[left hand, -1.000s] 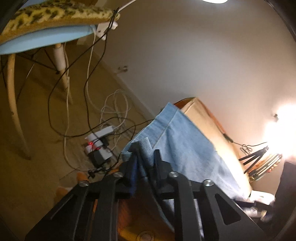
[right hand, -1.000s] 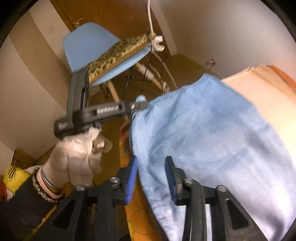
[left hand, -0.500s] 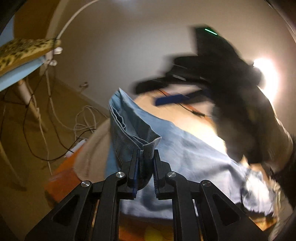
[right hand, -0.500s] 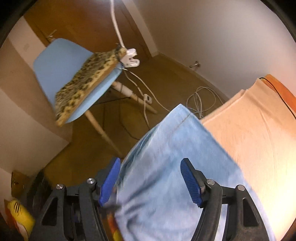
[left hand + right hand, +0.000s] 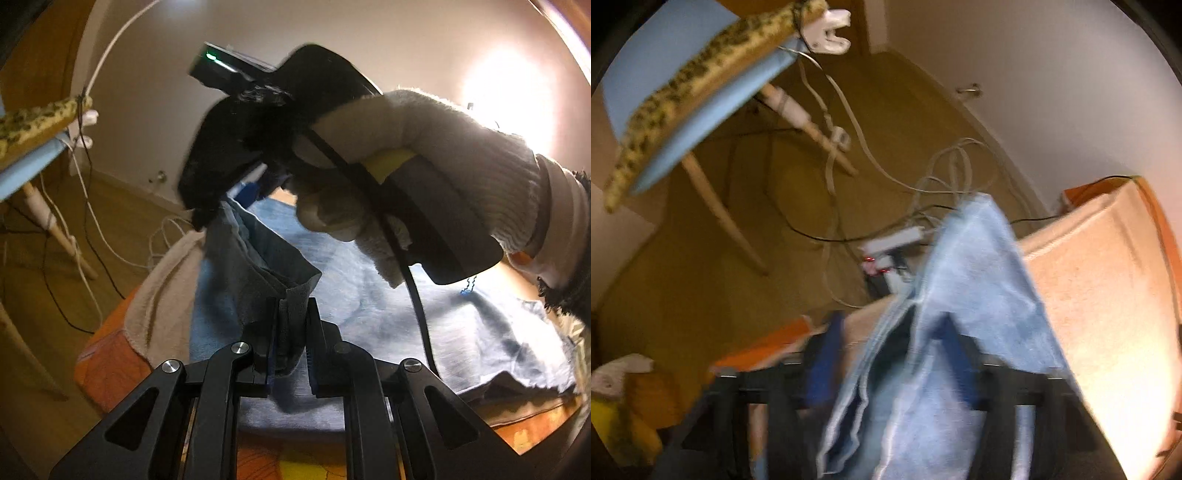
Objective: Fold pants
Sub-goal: 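Lift the gripped jeans end with both tools and carry it over the legs, then lower the carried jeans end onto the rest of the jeans with both tools, then open both tools and release the folded jeans, then move both open tools to the folded edge of the jeans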
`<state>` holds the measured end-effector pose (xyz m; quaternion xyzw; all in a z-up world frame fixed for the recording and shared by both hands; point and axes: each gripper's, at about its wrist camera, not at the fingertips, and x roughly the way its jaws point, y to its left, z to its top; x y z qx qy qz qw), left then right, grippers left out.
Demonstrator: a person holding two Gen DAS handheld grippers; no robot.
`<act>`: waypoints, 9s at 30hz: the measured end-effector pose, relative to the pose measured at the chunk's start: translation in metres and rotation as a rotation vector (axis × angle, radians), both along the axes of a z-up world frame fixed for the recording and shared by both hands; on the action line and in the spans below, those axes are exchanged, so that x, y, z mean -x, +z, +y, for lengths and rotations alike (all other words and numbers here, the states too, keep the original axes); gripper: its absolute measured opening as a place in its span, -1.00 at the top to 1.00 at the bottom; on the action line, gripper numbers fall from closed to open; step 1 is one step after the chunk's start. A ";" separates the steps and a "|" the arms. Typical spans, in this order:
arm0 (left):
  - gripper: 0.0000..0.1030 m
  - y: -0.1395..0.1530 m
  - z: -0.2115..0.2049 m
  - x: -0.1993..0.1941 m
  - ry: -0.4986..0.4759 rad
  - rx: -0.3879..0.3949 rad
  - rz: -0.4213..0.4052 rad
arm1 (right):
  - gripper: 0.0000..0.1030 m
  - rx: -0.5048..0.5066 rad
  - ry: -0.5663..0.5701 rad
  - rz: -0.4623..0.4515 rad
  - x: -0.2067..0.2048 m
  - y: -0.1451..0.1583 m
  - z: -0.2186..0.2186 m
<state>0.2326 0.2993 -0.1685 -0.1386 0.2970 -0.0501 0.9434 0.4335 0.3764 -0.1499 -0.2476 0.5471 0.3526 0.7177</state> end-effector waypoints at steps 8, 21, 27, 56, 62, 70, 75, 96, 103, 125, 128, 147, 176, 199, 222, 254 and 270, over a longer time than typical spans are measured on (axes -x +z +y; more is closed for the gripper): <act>0.77 0.008 -0.028 0.012 0.072 -0.280 -0.050 | 0.72 -0.189 -0.139 0.118 -0.018 0.016 -0.049; 0.74 0.027 0.001 0.019 0.158 -0.098 -0.095 | 0.80 -0.343 -0.219 0.118 -0.002 0.062 -0.086; 0.76 0.077 -0.016 0.039 0.060 -0.037 -0.179 | 0.80 -0.403 -0.237 0.066 0.008 0.109 -0.117; 0.77 0.223 -0.359 0.057 -0.677 0.051 -0.308 | 0.81 -0.515 -0.682 -0.239 0.097 0.261 -0.542; 0.78 0.200 -0.427 0.053 -0.783 0.063 -0.248 | 0.81 -0.533 -0.740 -0.239 0.115 0.247 -0.622; 0.78 0.167 -0.458 0.009 -0.885 0.075 -0.176 | 0.81 -0.531 -0.822 -0.211 0.146 0.207 -0.708; 0.78 0.153 -0.504 0.012 -0.947 0.047 -0.139 | 0.81 -0.536 -0.888 -0.186 0.168 0.177 -0.755; 0.78 0.087 -0.605 0.027 -1.156 -0.147 0.023 | 0.72 -0.652 -1.010 -0.055 0.231 0.049 -0.847; 0.78 0.077 -0.608 0.025 -1.190 -0.179 0.066 | 0.14 -0.849 -1.115 0.088 0.236 0.016 -0.885; 0.77 0.066 -0.625 0.038 -1.242 -0.204 0.127 | 0.92 -0.431 -0.974 -0.270 0.231 0.049 -0.847; 0.68 0.070 -0.623 0.042 -1.237 -0.203 0.140 | 0.92 -0.390 -0.985 -0.252 0.227 0.035 -0.848; 0.27 0.118 -0.425 0.010 -0.776 -0.243 -0.004 | 0.25 -0.419 -1.011 -0.278 0.308 0.077 -0.838; 0.16 0.035 -0.280 -0.069 -0.389 -0.203 0.170 | 0.79 -0.522 -0.990 -0.029 0.360 0.035 -0.793; 0.16 0.046 -0.277 -0.056 -0.394 -0.157 0.132 | 0.19 -0.302 -0.837 -0.369 0.348 0.107 -0.740; 0.16 0.031 -0.291 -0.053 -0.412 -0.190 0.157 | 0.23 -0.151 -0.709 -0.185 0.174 0.015 -0.643; 0.13 0.027 -0.274 -0.059 -0.443 -0.069 0.195 | -0.03 -0.223 -0.570 0.013 0.076 0.056 -0.446; 0.14 0.028 -0.272 -0.059 -0.469 0.016 0.204 | -0.03 -0.030 -0.604 0.036 0.048 0.024 -0.408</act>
